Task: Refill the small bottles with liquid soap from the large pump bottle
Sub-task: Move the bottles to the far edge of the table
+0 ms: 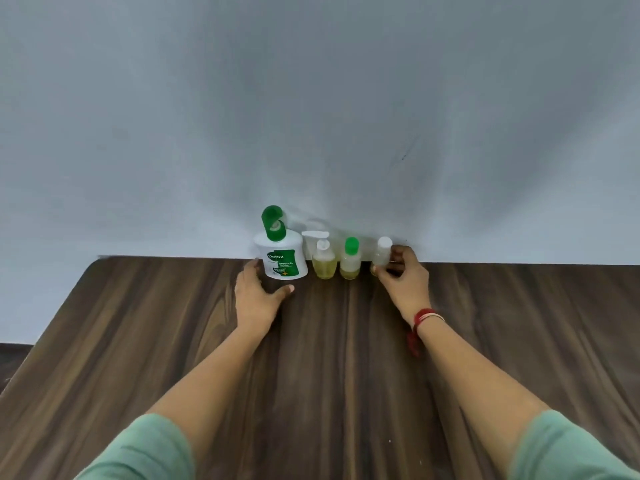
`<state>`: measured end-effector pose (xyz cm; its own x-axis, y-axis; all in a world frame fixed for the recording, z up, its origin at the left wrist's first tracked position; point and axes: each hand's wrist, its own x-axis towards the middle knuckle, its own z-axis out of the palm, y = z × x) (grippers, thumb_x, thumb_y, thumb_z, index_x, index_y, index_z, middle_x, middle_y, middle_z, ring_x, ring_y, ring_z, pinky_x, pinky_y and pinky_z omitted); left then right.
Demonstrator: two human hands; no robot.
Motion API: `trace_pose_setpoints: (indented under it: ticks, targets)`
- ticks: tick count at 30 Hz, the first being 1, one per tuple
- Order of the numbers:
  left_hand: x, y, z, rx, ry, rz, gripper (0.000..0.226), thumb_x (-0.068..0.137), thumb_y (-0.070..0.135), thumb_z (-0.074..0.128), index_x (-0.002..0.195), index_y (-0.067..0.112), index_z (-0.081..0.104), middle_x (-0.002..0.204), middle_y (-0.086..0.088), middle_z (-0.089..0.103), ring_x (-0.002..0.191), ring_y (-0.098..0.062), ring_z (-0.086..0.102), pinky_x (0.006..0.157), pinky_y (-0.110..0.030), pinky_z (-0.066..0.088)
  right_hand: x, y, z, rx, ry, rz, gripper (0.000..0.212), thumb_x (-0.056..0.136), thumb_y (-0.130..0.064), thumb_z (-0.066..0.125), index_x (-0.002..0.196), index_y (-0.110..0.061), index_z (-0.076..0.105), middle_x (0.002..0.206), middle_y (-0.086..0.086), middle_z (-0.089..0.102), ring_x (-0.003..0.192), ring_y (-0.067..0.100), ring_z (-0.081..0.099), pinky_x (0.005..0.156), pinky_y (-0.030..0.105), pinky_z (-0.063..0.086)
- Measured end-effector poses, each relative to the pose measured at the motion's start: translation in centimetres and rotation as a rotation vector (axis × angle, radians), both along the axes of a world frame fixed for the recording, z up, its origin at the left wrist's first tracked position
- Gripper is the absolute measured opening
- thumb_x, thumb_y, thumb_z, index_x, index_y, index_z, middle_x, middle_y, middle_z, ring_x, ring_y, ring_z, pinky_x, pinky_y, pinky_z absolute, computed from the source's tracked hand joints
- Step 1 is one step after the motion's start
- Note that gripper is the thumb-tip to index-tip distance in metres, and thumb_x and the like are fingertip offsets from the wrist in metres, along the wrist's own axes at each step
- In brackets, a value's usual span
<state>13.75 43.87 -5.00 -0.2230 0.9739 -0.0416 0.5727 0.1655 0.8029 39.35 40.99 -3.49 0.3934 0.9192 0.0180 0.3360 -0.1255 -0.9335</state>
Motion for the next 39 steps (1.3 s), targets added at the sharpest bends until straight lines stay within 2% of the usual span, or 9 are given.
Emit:
trace_pose_setpoints:
  ticks: [7,12,15,21,27,30,33,36,39]
  targets:
    - [0.9,1.8,-0.5,0.038,-0.055,-0.022,0.065,0.061,0.035,0.086,0.114,0.019,0.053,0.111,-0.001,0.060,0.102,-0.021,0.058,0.087,-0.047,0.052,-1.1,0.7,-0.5,0.032,-0.030,-0.026,0.037,0.083,-0.016,0.076,0.115,-0.016,0.058,0.103,-0.005,0.062,0.096,0.011,0.060,0.085,0.020,0.046]
    - [1.7,2.0,0.2,0.081,-0.064,-0.013,0.054,0.064,0.031,0.087,0.102,0.023,0.050,0.105,0.000,0.061,0.096,-0.019,0.059,0.081,-0.040,0.052,-1.3,0.9,-0.7,0.042,-0.049,-0.038,0.033,0.084,-0.018,0.074,0.112,-0.017,0.058,0.101,-0.005,0.064,0.095,0.013,0.062,0.087,0.025,0.050]
    - [1.9,1.9,0.0,0.095,-0.041,-0.006,0.053,0.064,0.035,0.086,0.101,0.024,0.049,0.104,0.000,0.060,0.094,-0.018,0.058,0.080,-0.041,0.052,-1.5,0.8,-0.8,0.055,-0.062,-0.027,0.032,0.085,-0.018,0.074,0.113,-0.017,0.058,0.102,-0.006,0.063,0.095,0.011,0.061,0.086,0.022,0.047]
    - [2.2,1.9,-0.1,0.084,-0.006,-0.004,0.060,0.062,0.043,0.085,0.106,0.018,0.052,0.104,-0.002,0.060,0.099,-0.023,0.057,0.082,-0.046,0.051,-1.8,0.9,-0.8,0.019,-0.065,-0.036,0.037,0.082,-0.016,0.076,0.114,-0.013,0.059,0.104,-0.003,0.063,0.098,0.012,0.059,0.090,0.025,0.048]
    - [3.6,0.0,0.6,0.080,-0.072,0.135,0.089,0.061,0.026,0.089,0.133,0.008,0.040,0.127,-0.010,0.043,0.120,-0.025,0.040,0.101,-0.038,0.038,-1.9,0.1,-0.8,0.034,0.050,-0.110,0.053,0.076,-0.008,0.081,0.122,-0.011,0.055,0.108,0.000,0.061,0.095,0.011,0.060,0.077,0.006,0.046]
    - [4.9,-2.4,0.7,0.172,-0.142,0.219,0.070,0.062,0.022,0.089,0.116,0.013,0.044,0.111,-0.003,0.044,0.100,-0.022,0.049,0.088,-0.034,0.046,-2.4,-0.7,-0.9,0.101,0.035,-0.210,0.042,0.075,-0.008,0.082,0.109,-0.015,0.058,0.097,-0.002,0.062,0.083,0.002,0.061,0.071,0.005,0.048]
    - [6.5,-4.0,0.6,0.137,-0.204,0.032,0.033,0.074,0.020,0.082,0.095,0.019,0.057,0.086,0.008,0.059,0.076,-0.002,0.057,0.072,-0.023,0.049,-2.9,-1.1,-1.1,0.106,0.020,-0.186,0.028,0.076,-0.007,0.081,0.097,-0.016,0.063,0.088,-0.003,0.065,0.077,-0.003,0.061,0.073,0.009,0.050]
    - [7.5,-3.8,0.5,0.098,-0.192,-0.079,0.014,0.081,0.016,0.076,0.092,0.014,0.068,0.078,0.014,0.063,0.071,0.009,0.058,0.067,-0.006,0.043,-3.3,-0.7,-1.4,0.076,-0.017,-0.123,0.021,0.079,-0.009,0.078,0.098,-0.010,0.070,0.088,-0.003,0.069,0.077,-0.001,0.062,0.076,0.006,0.048]
    - [8.1,-2.5,0.7,0.097,-0.225,-0.028,0.014,0.082,0.012,0.074,0.094,0.011,0.068,0.077,0.013,0.063,0.072,0.008,0.059,0.068,-0.003,0.044,-3.7,-0.4,-1.6,0.078,-0.054,-0.092,0.021,0.081,-0.009,0.076,0.101,-0.006,0.071,0.089,-0.005,0.067,0.078,0.001,0.061,0.074,-0.002,0.042]
